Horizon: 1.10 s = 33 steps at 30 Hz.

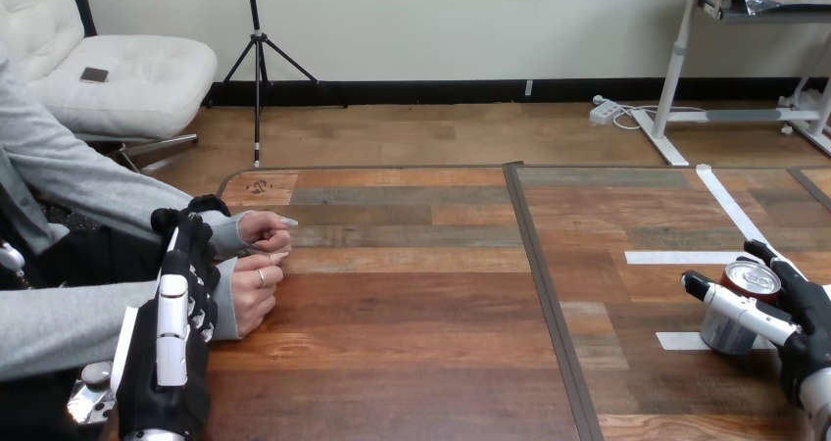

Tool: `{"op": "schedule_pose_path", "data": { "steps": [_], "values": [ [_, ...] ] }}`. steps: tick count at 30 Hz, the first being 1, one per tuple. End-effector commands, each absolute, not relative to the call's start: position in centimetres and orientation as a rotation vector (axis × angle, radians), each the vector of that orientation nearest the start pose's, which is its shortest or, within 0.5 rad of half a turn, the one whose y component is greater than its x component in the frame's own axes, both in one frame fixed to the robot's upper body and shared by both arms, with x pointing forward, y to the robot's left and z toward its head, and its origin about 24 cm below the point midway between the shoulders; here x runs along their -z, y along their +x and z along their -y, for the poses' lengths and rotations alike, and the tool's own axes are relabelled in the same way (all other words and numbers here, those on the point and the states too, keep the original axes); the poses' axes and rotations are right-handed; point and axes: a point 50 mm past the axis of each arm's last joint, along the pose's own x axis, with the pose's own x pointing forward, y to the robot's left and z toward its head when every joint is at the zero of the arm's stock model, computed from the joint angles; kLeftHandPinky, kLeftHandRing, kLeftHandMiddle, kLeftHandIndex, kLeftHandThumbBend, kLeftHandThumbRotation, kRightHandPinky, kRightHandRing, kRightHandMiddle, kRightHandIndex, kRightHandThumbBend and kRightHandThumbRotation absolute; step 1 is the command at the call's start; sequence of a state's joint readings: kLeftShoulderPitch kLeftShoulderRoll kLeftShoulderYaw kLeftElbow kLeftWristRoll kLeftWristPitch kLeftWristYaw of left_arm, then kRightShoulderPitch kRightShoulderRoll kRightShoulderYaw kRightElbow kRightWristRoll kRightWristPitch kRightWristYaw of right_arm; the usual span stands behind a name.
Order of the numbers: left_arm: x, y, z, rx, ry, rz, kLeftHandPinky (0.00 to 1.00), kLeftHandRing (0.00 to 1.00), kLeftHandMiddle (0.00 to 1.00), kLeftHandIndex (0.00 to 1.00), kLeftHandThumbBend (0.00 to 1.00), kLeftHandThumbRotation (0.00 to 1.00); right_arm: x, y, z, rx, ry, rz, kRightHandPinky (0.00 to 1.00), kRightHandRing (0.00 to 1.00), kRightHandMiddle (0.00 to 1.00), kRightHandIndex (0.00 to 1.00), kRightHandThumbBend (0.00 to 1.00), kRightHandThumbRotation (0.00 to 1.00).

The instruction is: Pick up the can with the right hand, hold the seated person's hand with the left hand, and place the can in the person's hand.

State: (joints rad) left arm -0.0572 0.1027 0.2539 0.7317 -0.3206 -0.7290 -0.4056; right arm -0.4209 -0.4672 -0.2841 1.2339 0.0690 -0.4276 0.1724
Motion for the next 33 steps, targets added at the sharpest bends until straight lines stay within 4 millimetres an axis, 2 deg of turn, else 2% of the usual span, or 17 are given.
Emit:
{"op": "schedule_pose_path", "data": {
  "steps": [1,8,12,21,33],
  "values": [
    [0.81,23.48,-22.70,-0.018,-0.101,0.218,1.00,0.99,0.97,0.96,0.52,1.00,0.48,28.06,32.01,0.245,-0.150,-0.263,0.92,0.93,0.92,0.92,1.00,0.22],
    [0.80,23.53,-22.66,-0.024,-0.102,0.222,1.00,0.99,0.97,0.96,0.50,1.00,0.47,28.09,32.05,0.251,-0.138,-0.265,0.93,0.93,0.92,0.92,1.00,0.18],
    [0.75,23.52,-22.62,-0.019,-0.100,0.224,1.00,0.98,0.96,0.96,0.51,1.00,0.33,28.11,32.13,0.252,-0.187,-0.266,0.91,0.92,0.90,0.90,1.00,0.17],
    [0.77,23.52,-22.59,-0.017,-0.104,0.221,1.00,0.98,0.96,0.95,0.52,1.00,0.24,28.14,32.10,0.265,-0.145,-0.245,0.87,0.88,0.86,0.87,1.00,0.04],
    [0.86,23.45,-22.66,-0.023,-0.098,0.212,1.00,1.00,0.98,0.97,0.50,1.00,0.03,28.14,32.27,0.272,-0.166,-0.238,0.83,0.85,0.84,0.84,0.86,0.00]
  ]
}}
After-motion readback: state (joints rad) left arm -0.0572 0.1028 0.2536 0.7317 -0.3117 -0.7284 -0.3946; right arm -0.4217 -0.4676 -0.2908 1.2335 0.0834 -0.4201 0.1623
